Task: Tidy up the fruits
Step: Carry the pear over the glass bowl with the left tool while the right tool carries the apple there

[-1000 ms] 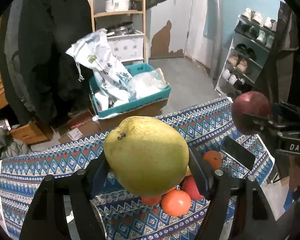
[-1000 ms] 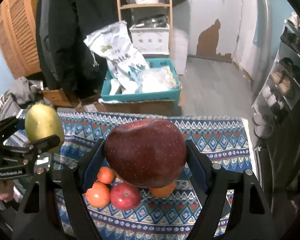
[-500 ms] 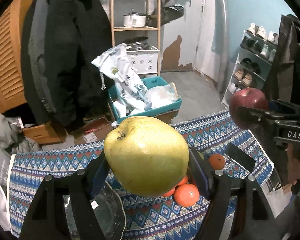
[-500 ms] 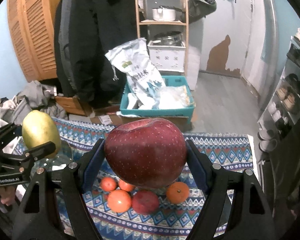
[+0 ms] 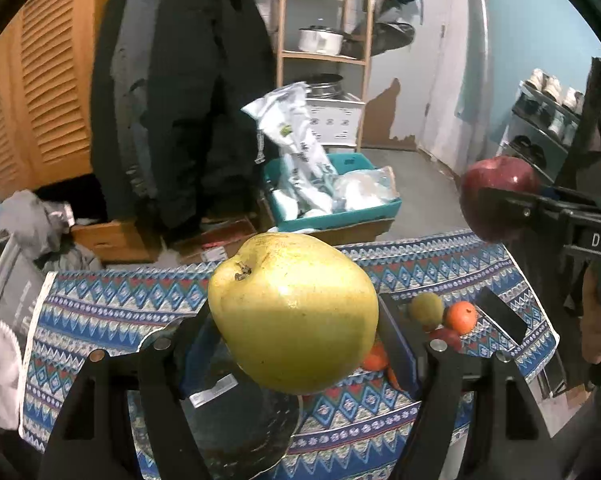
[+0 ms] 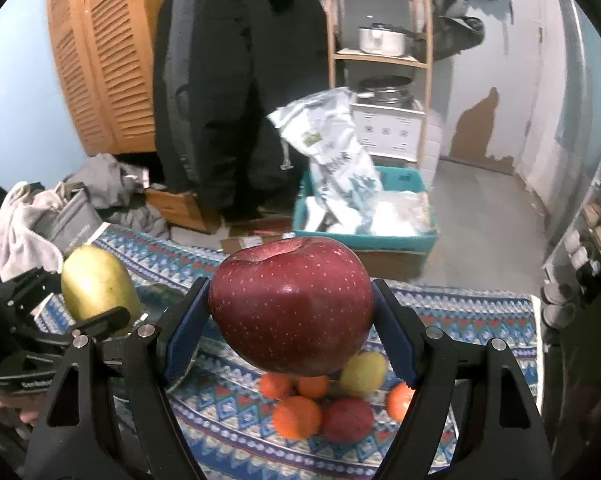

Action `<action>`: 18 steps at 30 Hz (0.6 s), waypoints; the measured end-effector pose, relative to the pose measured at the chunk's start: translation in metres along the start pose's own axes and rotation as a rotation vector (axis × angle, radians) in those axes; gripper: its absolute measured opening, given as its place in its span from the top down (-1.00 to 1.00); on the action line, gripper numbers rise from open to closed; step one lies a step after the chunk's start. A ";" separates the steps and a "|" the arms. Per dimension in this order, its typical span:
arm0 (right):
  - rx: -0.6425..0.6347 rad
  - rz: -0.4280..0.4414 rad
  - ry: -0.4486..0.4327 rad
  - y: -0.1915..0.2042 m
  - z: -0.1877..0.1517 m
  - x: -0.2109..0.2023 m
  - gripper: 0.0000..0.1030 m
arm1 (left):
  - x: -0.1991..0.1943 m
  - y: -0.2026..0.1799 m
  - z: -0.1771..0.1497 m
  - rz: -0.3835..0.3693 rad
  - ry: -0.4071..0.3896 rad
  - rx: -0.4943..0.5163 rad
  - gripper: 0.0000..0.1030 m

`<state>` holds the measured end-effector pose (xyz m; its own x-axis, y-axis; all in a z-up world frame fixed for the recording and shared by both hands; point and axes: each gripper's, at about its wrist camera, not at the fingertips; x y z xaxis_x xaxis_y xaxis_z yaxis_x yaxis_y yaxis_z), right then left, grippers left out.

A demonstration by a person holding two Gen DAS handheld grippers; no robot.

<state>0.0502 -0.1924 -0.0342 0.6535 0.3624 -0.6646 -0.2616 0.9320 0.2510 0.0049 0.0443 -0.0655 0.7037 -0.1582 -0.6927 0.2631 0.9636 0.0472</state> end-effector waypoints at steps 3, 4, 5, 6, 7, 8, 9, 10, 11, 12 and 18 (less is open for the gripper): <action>-0.013 0.027 0.010 0.019 0.002 0.007 -0.52 | -0.003 0.015 -0.009 0.019 0.005 -0.023 -0.48; -0.019 0.036 0.012 0.026 0.003 0.009 -0.52 | -0.005 0.021 -0.013 0.026 0.006 -0.036 -0.48; -0.022 0.041 0.015 0.030 0.003 0.012 -0.52 | -0.006 0.025 -0.016 0.030 0.008 -0.042 -0.48; -0.029 0.050 0.020 0.037 0.004 0.015 -0.52 | -0.007 0.030 -0.019 0.036 0.010 -0.050 -0.48; -0.034 0.060 0.026 0.044 0.004 0.018 -0.52 | -0.007 0.035 -0.022 0.042 0.014 -0.060 -0.48; -0.035 0.066 0.030 0.049 0.004 0.021 -0.52 | -0.008 0.041 -0.025 0.048 0.017 -0.070 -0.48; -0.036 0.075 0.036 0.054 0.004 0.023 -0.52 | -0.007 0.046 -0.028 0.053 0.022 -0.078 -0.48; -0.035 0.086 0.043 0.059 0.004 0.027 -0.52 | -0.007 0.052 -0.032 0.063 0.031 -0.088 -0.48; -0.034 0.096 0.053 0.065 0.004 0.032 -0.52 | -0.006 0.055 -0.035 0.068 0.037 -0.094 -0.48; -0.036 0.104 0.062 0.070 0.004 0.036 -0.52 | -0.004 0.061 -0.039 0.073 0.047 -0.104 -0.48; -0.064 0.146 0.126 0.102 -0.003 0.069 -0.52 | 0.008 0.085 -0.062 0.096 0.100 -0.137 -0.48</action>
Point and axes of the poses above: each gripper's, at about its wrist camera, not at the fingertips, and x roughly the way its jaws point, y to its left, z to its top, and after that the axes turned 10 degrees about x, right-handed
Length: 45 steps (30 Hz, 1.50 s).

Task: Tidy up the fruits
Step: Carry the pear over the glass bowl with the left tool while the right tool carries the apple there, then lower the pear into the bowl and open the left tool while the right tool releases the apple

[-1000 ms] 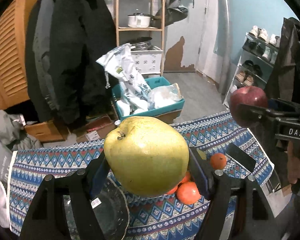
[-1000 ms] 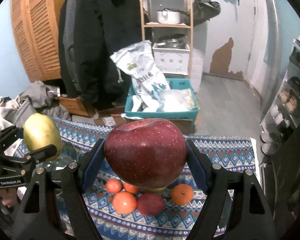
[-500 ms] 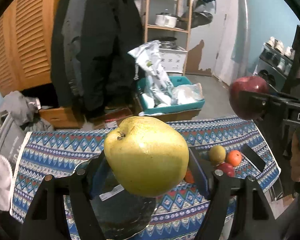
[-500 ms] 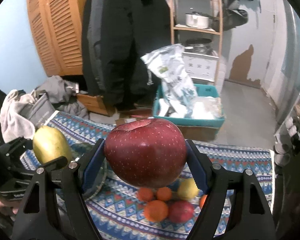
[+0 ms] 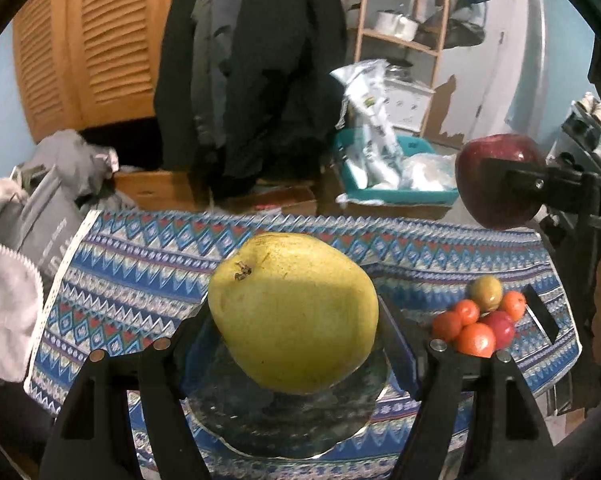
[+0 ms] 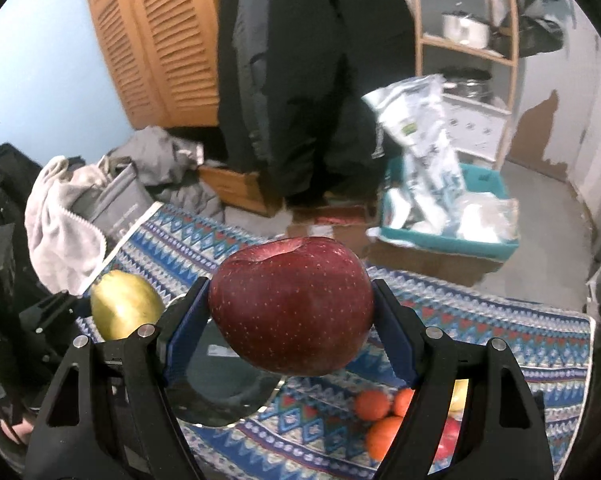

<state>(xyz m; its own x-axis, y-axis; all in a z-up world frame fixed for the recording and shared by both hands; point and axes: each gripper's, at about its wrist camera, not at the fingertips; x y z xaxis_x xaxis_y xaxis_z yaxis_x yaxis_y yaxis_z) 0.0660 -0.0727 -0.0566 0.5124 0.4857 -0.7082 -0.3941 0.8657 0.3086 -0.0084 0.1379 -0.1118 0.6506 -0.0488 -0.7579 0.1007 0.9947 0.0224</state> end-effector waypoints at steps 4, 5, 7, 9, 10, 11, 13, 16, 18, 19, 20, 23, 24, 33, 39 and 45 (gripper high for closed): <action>-0.010 0.005 0.054 0.011 -0.006 0.028 -0.52 | 0.017 0.014 -0.012 0.017 0.047 -0.019 -0.48; -0.016 0.006 0.068 0.014 -0.008 0.036 -0.52 | 0.022 0.017 -0.015 0.022 0.062 -0.024 -0.48; -0.023 0.005 0.093 0.018 -0.012 0.049 -0.52 | 0.030 0.023 -0.021 0.031 0.089 -0.034 -0.48; -0.029 0.014 0.120 0.021 -0.014 0.062 -0.52 | 0.039 0.029 -0.027 0.032 0.112 -0.056 -0.48; -0.033 0.019 0.136 0.024 -0.017 0.069 -0.52 | 0.045 0.031 -0.030 0.036 0.132 -0.062 -0.48; -0.040 0.020 0.147 0.026 -0.018 0.075 -0.52 | 0.048 0.033 -0.033 0.038 0.144 -0.066 -0.48; -0.049 0.027 0.178 0.030 -0.024 0.088 -0.52 | 0.056 0.037 -0.038 0.032 0.171 -0.082 -0.48; -0.062 0.026 0.215 0.033 -0.030 0.102 -0.52 | 0.066 0.043 -0.047 0.021 0.202 -0.108 -0.48; -0.066 0.026 0.235 0.034 -0.034 0.108 -0.52 | 0.073 0.048 -0.053 0.021 0.226 -0.128 -0.48; -0.064 0.029 0.249 0.034 -0.037 0.113 -0.52 | 0.077 0.050 -0.056 0.019 0.238 -0.137 -0.48; -0.061 0.030 0.259 0.033 -0.039 0.116 -0.52 | 0.080 0.051 -0.058 0.019 0.250 -0.145 -0.48; -0.066 0.029 0.295 0.032 -0.047 0.129 -0.52 | 0.090 0.054 -0.064 0.022 0.278 -0.155 -0.48; -0.068 0.028 0.308 0.032 -0.050 0.133 -0.52 | 0.092 0.053 -0.065 0.025 0.283 -0.151 -0.48; -0.061 0.025 0.400 0.021 -0.075 0.160 -0.53 | 0.115 0.044 -0.081 -0.002 0.363 -0.162 -0.48; -0.064 0.015 0.442 0.016 -0.087 0.169 -0.53 | 0.122 0.045 -0.086 -0.004 0.393 -0.162 -0.48; -0.069 0.008 0.464 0.017 -0.094 0.174 -0.53 | 0.133 0.045 -0.097 -0.022 0.450 -0.179 -0.48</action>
Point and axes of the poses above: each gripper's, at about its wrist camera, not at the fingertips, and x roughly the way its jaws point, y to its left, z to its top, and after that the axes turned 10 degrees about x, right-handed
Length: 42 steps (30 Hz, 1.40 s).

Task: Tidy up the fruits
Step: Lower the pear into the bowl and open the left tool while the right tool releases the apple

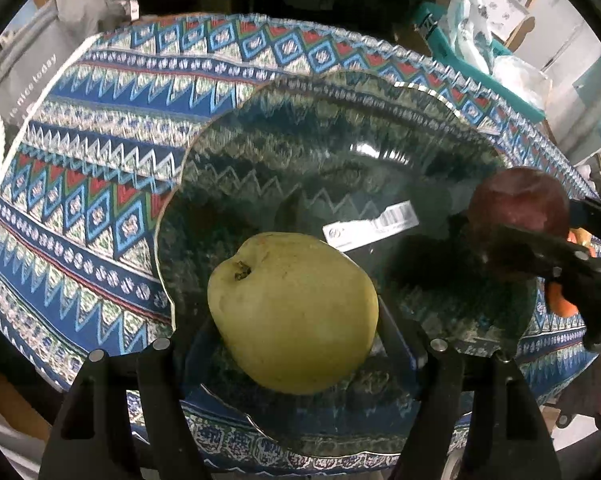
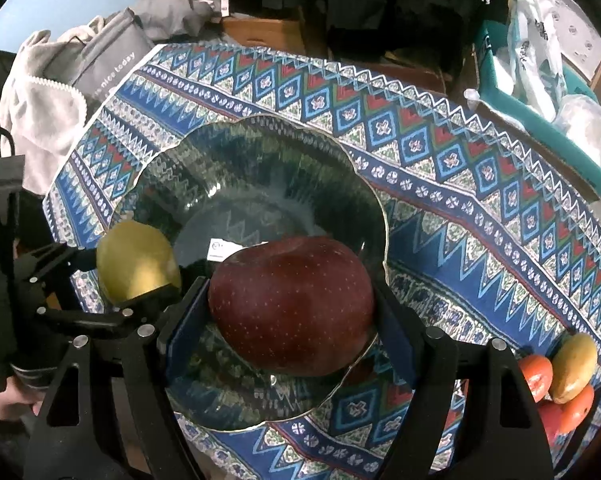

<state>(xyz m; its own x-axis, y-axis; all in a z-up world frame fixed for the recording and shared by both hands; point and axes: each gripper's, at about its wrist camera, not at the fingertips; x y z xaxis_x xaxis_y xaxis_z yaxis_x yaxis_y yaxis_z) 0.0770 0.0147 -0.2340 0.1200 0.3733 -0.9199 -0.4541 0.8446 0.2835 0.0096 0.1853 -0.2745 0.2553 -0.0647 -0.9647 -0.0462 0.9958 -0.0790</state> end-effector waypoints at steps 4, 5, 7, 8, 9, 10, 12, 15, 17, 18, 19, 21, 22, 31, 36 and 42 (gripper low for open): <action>0.000 0.001 0.011 -0.003 -0.003 0.005 -0.53 | 0.005 -0.004 0.000 0.006 0.012 0.011 -0.48; 0.000 0.000 0.012 -0.002 -0.003 0.005 -0.53 | 0.006 -0.005 0.000 0.010 0.018 0.016 -0.48; -0.004 -0.006 0.019 -0.001 -0.004 0.006 -0.53 | 0.006 -0.007 0.000 0.013 0.019 0.019 -0.48; -0.004 -0.006 0.021 -0.001 -0.004 0.007 -0.53 | 0.006 -0.007 0.000 0.008 0.018 0.014 -0.48; -0.002 -0.006 0.026 -0.001 -0.005 0.009 -0.53 | 0.006 -0.006 0.001 0.002 0.018 0.006 -0.48; -0.001 -0.004 0.031 -0.002 -0.005 0.010 -0.53 | 0.006 -0.005 0.001 -0.005 0.017 -0.005 -0.48; 0.003 0.010 0.046 -0.003 -0.006 0.013 -0.53 | 0.004 -0.003 0.002 -0.010 0.014 -0.013 -0.48; 0.019 0.021 0.024 -0.004 -0.005 0.009 -0.51 | -0.002 -0.001 0.001 0.012 0.007 0.002 -0.52; 0.037 0.042 0.024 -0.006 -0.004 0.006 -0.52 | -0.005 -0.002 0.001 0.030 0.001 0.014 -0.53; 0.042 0.033 0.023 -0.006 -0.003 0.005 -0.53 | -0.007 -0.003 0.001 0.036 -0.002 0.016 -0.53; 0.043 0.035 0.022 -0.007 -0.003 0.004 -0.53 | -0.012 -0.003 0.001 0.044 -0.011 0.015 -0.53; 0.044 0.039 0.022 -0.007 -0.003 0.003 -0.53 | -0.019 0.001 0.000 0.039 -0.033 0.016 -0.53; 0.045 0.040 0.019 -0.006 -0.003 0.002 -0.53 | -0.024 0.001 0.000 0.042 -0.043 0.018 -0.53; 0.039 0.018 -0.081 -0.002 -0.002 -0.032 -0.53 | -0.054 -0.015 0.005 0.095 -0.139 0.079 -0.54; 0.038 -0.028 -0.149 0.000 -0.001 -0.062 -0.53 | -0.064 -0.023 0.011 0.077 -0.170 0.081 -0.54; 0.065 -0.073 -0.209 -0.013 -0.007 -0.099 -0.53 | -0.080 -0.032 0.017 0.076 -0.198 0.073 -0.54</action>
Point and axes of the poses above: each gripper's, at about its wrist camera, not at the fingertips, and x roughly the way its jaws point, y to its left, z to its top, and after that the axes turned 10 degrees about x, right-handed
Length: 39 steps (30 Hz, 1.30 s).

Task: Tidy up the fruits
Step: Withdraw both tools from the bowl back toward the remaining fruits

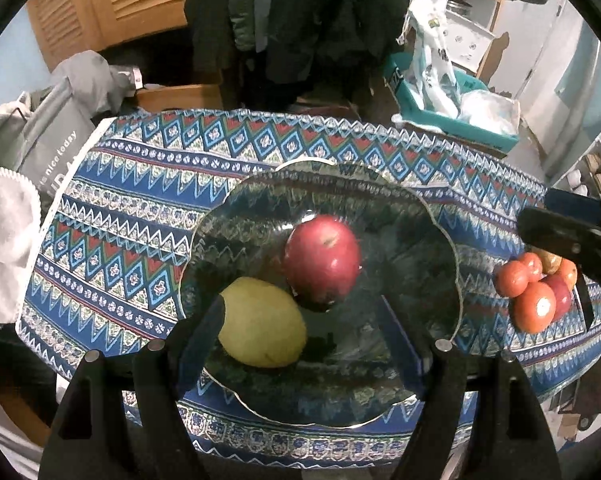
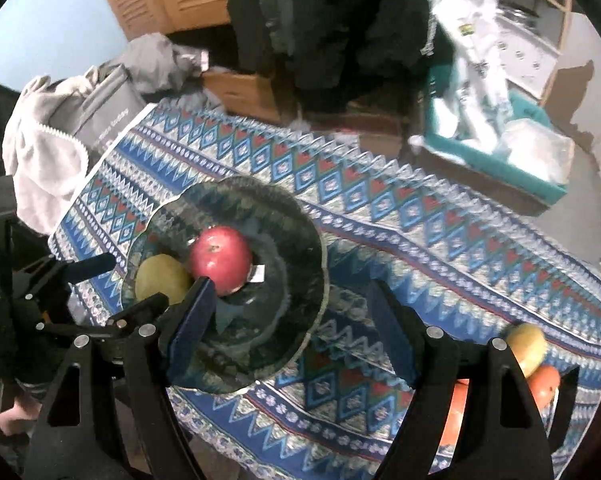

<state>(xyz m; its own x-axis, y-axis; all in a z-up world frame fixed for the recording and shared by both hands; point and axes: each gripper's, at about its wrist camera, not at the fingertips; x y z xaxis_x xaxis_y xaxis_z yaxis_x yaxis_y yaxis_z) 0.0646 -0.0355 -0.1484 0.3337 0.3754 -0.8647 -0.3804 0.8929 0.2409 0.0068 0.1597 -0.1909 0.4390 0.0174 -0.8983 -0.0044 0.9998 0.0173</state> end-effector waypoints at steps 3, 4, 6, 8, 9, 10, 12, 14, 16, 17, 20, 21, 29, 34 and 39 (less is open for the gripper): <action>0.006 -0.026 -0.033 -0.009 0.000 -0.018 -0.53 | -0.012 -0.006 0.006 -0.011 -0.036 -0.003 -0.54; 0.013 -0.035 -0.048 -0.014 0.000 -0.026 -0.53 | -0.015 -0.008 0.008 -0.014 -0.045 0.001 -0.54; 0.025 -0.045 -0.071 -0.022 0.001 -0.039 -0.53 | -0.023 -0.014 0.012 -0.024 -0.066 0.009 -0.54; 0.038 -0.052 -0.089 -0.029 0.001 -0.052 -0.58 | -0.032 -0.024 0.016 -0.035 -0.090 0.030 -0.54; 0.045 -0.056 -0.098 -0.033 0.000 -0.059 -0.61 | -0.035 -0.028 0.017 -0.036 -0.097 0.038 -0.54; 0.051 -0.060 -0.112 -0.037 -0.001 -0.067 -0.61 | -0.039 -0.033 0.019 -0.038 -0.108 0.050 -0.54; 0.059 -0.069 -0.134 -0.045 -0.003 -0.080 -0.61 | -0.046 -0.042 0.021 -0.039 -0.130 0.074 -0.54; 0.069 -0.074 -0.149 -0.052 -0.005 -0.091 -0.61 | -0.053 -0.052 0.024 -0.044 -0.144 0.098 -0.54; 0.076 -0.084 -0.168 -0.061 -0.007 -0.104 -0.61 | -0.058 -0.061 0.026 -0.053 -0.156 0.117 -0.54; 0.078 -0.090 -0.175 -0.063 -0.008 -0.108 -0.61 | -0.061 -0.067 0.027 -0.054 -0.164 0.127 -0.54; 0.084 -0.114 -0.201 -0.074 -0.012 -0.122 -0.61 | -0.072 -0.080 0.030 -0.061 -0.192 0.154 -0.59; 0.086 -0.121 -0.209 -0.077 -0.013 -0.126 -0.61 | -0.076 -0.086 0.032 -0.063 -0.203 0.163 -0.65; 0.126 -0.146 -0.246 -0.107 -0.027 -0.147 -0.62 | -0.096 -0.121 0.040 -0.095 -0.250 0.217 -0.71; 0.158 -0.153 -0.247 -0.127 -0.037 -0.153 -0.62 | -0.099 -0.143 0.044 -0.106 -0.254 0.259 -0.71; 0.184 -0.165 -0.247 -0.146 -0.046 -0.156 -0.62 | -0.099 -0.166 0.045 -0.112 -0.257 0.307 -0.71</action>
<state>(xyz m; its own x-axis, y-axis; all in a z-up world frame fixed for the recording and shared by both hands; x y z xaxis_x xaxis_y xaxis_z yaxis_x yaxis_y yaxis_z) 0.0283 -0.2359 -0.0687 0.5848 0.2512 -0.7713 -0.1493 0.9679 0.2021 0.0045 -0.0083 -0.0848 0.6320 -0.1320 -0.7636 0.3072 0.9473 0.0905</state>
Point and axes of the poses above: each gripper's, at about its wrist camera, not at the fingertips, and x roughly the way its jaws point, y to its left, z to its top, and after that the axes turned 10 degrees about x, right-handed
